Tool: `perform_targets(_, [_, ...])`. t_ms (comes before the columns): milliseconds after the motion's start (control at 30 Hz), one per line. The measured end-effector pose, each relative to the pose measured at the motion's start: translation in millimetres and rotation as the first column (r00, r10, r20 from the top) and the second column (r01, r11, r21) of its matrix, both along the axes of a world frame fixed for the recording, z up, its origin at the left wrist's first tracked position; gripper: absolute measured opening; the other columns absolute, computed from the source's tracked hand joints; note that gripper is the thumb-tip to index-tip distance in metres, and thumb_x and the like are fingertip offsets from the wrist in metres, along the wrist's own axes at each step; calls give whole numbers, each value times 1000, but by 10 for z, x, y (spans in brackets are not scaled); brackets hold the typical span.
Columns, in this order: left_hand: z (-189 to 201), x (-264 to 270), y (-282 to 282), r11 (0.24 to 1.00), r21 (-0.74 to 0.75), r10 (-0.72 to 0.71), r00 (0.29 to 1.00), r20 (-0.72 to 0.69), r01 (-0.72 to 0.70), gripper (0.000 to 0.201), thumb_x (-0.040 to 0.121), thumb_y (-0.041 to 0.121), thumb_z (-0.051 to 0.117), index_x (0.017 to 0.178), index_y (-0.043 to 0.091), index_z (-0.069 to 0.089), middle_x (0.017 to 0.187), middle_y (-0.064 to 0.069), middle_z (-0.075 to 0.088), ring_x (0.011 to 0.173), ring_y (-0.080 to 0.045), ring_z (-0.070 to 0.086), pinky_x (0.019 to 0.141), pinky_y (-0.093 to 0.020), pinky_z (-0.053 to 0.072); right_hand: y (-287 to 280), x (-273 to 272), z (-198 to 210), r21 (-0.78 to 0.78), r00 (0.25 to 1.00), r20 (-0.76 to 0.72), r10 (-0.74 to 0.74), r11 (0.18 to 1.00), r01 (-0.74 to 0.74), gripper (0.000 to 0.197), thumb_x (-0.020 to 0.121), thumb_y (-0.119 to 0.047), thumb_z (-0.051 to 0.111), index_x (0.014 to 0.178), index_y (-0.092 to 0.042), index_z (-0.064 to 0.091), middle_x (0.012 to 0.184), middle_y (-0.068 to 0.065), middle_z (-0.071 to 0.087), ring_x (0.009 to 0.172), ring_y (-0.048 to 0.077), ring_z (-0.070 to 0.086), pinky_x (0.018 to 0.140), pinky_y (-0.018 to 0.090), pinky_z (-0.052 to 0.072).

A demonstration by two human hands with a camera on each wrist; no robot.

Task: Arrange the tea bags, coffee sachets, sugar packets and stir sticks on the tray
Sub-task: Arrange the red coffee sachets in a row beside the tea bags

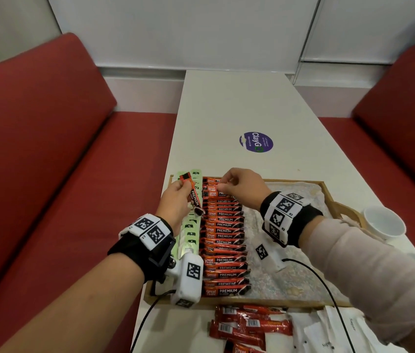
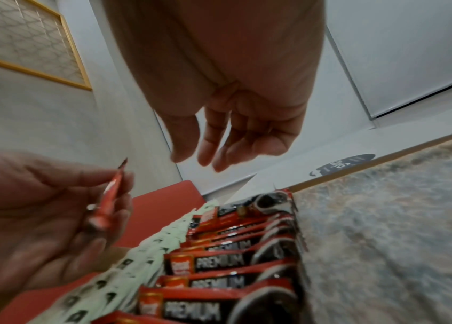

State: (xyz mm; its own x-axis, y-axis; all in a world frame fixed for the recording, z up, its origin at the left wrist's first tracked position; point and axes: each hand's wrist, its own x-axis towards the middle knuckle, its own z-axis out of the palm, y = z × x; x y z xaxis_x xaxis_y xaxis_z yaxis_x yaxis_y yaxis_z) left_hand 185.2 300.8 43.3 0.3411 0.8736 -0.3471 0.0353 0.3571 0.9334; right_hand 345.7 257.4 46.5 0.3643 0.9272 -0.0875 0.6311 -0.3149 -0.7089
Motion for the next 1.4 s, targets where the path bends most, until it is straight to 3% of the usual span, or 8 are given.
perform_targets(67, [-12, -1, -10, 998, 55, 7, 999, -33, -5, 17, 101, 25, 43, 98, 20, 60, 82, 8, 63, 69, -3, 54, 50, -15, 43, -34, -96, 39, -27, 994, -64, 89, 995, -91, 19, 82, -37, 70, 88, -20, 64, 79, -8, 60, 74, 7, 56, 68, 23, 43])
perform_targets(167, [-27, 2, -22, 998, 57, 4, 998, -57, -1, 13, 99, 28, 48, 97, 23, 60, 96, 1, 64, 76, -8, 56, 60, -23, 45, -84, -207, 49, -59, 980, -124, 158, 984, -167, 13, 84, -28, 71, 90, -20, 63, 74, -6, 60, 64, 7, 56, 61, 19, 43])
perform_targets(467, [-34, -16, 6, 998, 54, -20, 999, -41, 22, 6, 95, 19, 56, 101, 20, 55, 95, 2, 63, 79, -10, 62, 64, -26, 51, -96, -80, 25, -24, 973, -230, 21, 999, -27, 13, 85, -1, 66, 84, -14, 63, 67, 0, 62, 59, 10, 59, 66, 22, 50])
perform_targets(533, [-49, -14, 27, 997, 74, 2, 998, -56, 2, 14, 95, 15, 56, 108, 17, 52, 96, 2, 61, 76, -9, 60, 61, -25, 51, -95, -34, 23, -29, 979, -203, -24, 999, 18, 12, 85, -1, 65, 85, -12, 65, 66, -1, 62, 57, 8, 58, 60, 19, 49])
perform_targets(667, [-79, -13, 56, 994, 112, 13, 995, -100, -2, 19, 96, 8, 50, 114, 14, 50, 92, 7, 54, 72, -8, 52, 60, -23, 47, -82, 82, -30, -60, 997, -23, -77, 995, 76, 9, 84, -5, 68, 91, -10, 71, 75, 1, 64, 68, 13, 59, 74, 27, 51])
perform_targets(833, [-126, -24, 77, 990, 137, -16, 988, -153, 38, 21, 95, 6, 47, 114, 15, 51, 94, 6, 54, 72, -8, 50, 59, -22, 44, -74, 169, -97, -128, 991, 104, -88, 987, 101, 11, 81, -5, 70, 80, -16, 70, 78, 0, 64, 64, 10, 55, 69, 24, 43])
perform_targets(1133, [-186, 3, 90, 986, 152, -44, 983, -181, 72, 21, 94, 4, 49, 110, 17, 52, 98, 5, 54, 68, -9, 51, 56, -22, 42, -23, 178, -147, -206, 983, 167, -78, 972, 112, 8, 78, -7, 73, 80, -15, 72, 88, 4, 71, 84, 19, 63, 72, 26, 44])
perform_targets(1400, [-208, 3, 80, 989, 138, -34, 985, -169, 57, 22, 92, 3, 52, 109, 16, 54, 99, 4, 56, 68, -8, 51, 54, -21, 40, -25, 149, -128, -200, 983, 166, -80, 973, 113, 10, 79, -7, 73, 79, -16, 67, 79, -2, 62, 79, 16, 58, 71, 26, 41])
